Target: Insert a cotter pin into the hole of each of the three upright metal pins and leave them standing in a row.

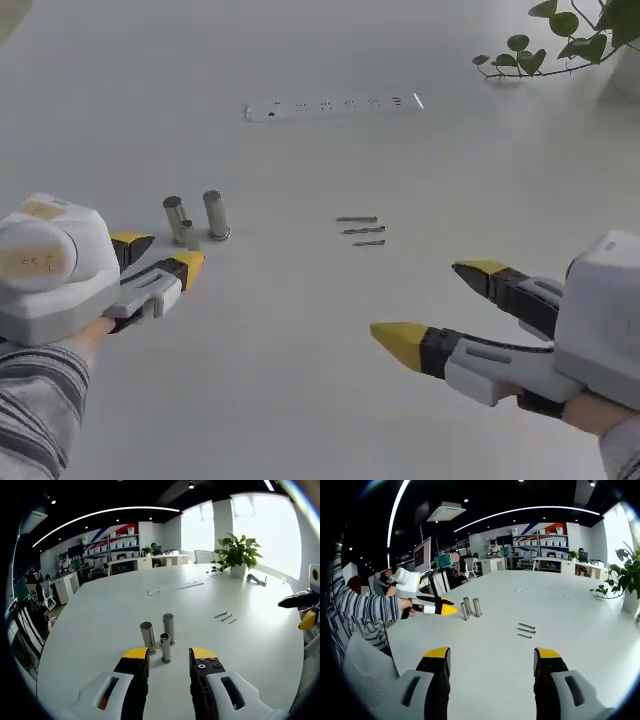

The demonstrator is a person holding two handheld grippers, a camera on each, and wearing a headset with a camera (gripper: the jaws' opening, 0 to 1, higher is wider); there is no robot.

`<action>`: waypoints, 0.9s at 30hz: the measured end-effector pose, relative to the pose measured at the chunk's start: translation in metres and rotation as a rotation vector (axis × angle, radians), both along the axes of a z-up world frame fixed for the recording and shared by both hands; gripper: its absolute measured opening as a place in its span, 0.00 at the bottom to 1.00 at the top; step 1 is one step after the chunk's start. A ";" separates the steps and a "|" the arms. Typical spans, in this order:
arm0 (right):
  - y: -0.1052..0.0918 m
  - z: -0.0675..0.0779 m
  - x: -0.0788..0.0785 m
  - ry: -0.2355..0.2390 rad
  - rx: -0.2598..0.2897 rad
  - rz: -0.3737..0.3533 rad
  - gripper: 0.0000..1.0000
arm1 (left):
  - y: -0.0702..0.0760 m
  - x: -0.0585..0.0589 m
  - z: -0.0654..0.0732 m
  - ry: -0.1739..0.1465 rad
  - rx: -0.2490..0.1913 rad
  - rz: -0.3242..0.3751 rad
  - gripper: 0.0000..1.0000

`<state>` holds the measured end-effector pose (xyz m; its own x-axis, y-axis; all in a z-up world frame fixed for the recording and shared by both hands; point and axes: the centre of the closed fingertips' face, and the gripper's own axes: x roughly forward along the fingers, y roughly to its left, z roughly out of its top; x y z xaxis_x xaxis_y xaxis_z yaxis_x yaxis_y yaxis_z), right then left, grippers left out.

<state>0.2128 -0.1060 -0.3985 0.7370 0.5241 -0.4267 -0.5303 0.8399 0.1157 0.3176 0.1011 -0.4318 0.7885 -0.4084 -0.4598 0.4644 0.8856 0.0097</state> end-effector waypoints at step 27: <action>0.005 -0.013 0.024 0.025 0.000 0.017 0.60 | -0.012 0.030 -0.029 0.026 0.034 -0.062 0.06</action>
<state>0.2366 -0.1014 -0.4117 0.7170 0.5369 -0.4446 -0.5418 0.8305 0.1292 0.3475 0.0893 -0.4604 0.7497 -0.4401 -0.4942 0.5189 0.8545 0.0263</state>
